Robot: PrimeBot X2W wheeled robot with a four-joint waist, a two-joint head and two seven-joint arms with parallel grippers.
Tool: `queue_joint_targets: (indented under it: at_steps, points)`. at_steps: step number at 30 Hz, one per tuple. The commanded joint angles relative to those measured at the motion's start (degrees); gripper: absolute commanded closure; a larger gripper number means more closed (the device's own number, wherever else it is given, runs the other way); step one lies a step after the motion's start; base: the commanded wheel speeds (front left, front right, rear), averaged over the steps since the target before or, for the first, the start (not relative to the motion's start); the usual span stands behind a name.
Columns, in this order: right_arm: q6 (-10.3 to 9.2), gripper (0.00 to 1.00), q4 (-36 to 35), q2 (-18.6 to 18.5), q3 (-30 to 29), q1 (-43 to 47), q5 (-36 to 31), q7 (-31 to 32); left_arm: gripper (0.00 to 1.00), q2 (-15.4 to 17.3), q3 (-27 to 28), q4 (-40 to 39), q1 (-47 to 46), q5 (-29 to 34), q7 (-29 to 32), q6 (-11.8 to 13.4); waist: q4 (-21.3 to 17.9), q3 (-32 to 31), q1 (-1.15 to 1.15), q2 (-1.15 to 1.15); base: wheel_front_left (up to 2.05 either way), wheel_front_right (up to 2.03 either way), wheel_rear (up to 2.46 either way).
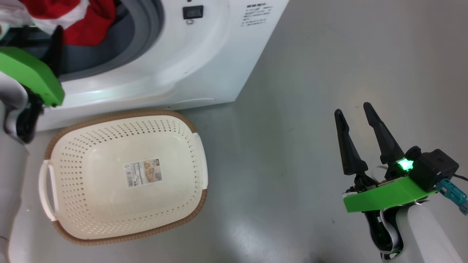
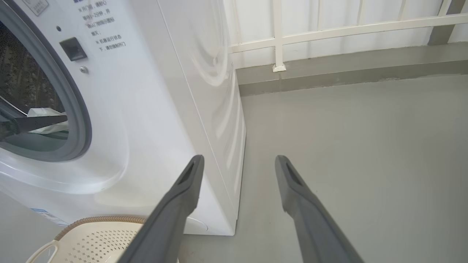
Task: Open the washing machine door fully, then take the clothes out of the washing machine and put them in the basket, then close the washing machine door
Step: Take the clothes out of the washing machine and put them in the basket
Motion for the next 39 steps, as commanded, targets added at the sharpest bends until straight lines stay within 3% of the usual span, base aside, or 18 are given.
queue_joint_targets:
  at_steps: [1,24,26,30,32,34,36,39]
  points:
    - [0.28,0.00,-1.5,0.0,1.6,-0.7,0.3,-0.4,0.00,3.3,0.6,-0.3,-1.8,-0.6,-0.4,0.1,-0.8,0.9,0.00,0.00,0.00,0.00,0.00]
    - [0.28,0.00,-2.2,0.0,3.5,-1.8,2.5,-0.4,0.00,6.5,-5.2,9.7,-8.9,-5.5,-1.6,0.1,-4.2,4.5,0.00,0.00,0.00,0.00,0.00]
    - [0.28,0.00,-2.2,0.0,3.5,-1.9,2.6,-0.4,0.06,6.4,-5.8,9.8,-9.1,-6.0,-1.6,0.1,-4.4,4.6,0.00,0.00,0.00,0.00,0.00]
    - [0.28,0.00,-2.2,0.0,3.6,-2.0,2.7,-0.4,0.52,6.4,-7.1,10.1,-9.1,-6.9,-1.2,0.1,-4.6,4.6,0.00,0.00,0.00,0.00,0.00]
    - [0.28,0.00,-2.2,0.0,3.5,-2.1,2.8,-0.4,0.61,6.4,-7.8,10.0,-9.0,-7.4,-1.2,0.1,-4.7,4.5,0.00,0.00,0.00,0.00,0.00]
    - [0.28,0.00,-2.1,0.0,3.4,-2.1,2.8,-0.4,0.77,6.4,-8.5,9.9,-8.8,-7.9,-1.3,0.1,-4.7,4.4,0.00,0.00,0.00,0.00,0.00]
    - [0.28,0.00,-2.1,0.0,3.3,-2.1,2.7,-0.4,1.00,6.4,-9.2,9.6,-8.6,-8.4,-1.6,0.1,-4.6,4.3,0.00,0.00,0.00,0.00,0.00]
    - [0.28,0.00,-2.0,0.0,3.1,-2.2,2.6,-0.4,1.00,6.4,-10.4,8.8,-8.3,-9.2,-2.3,0.1,-4.4,4.0,0.00,0.00,0.00,0.00,0.00]
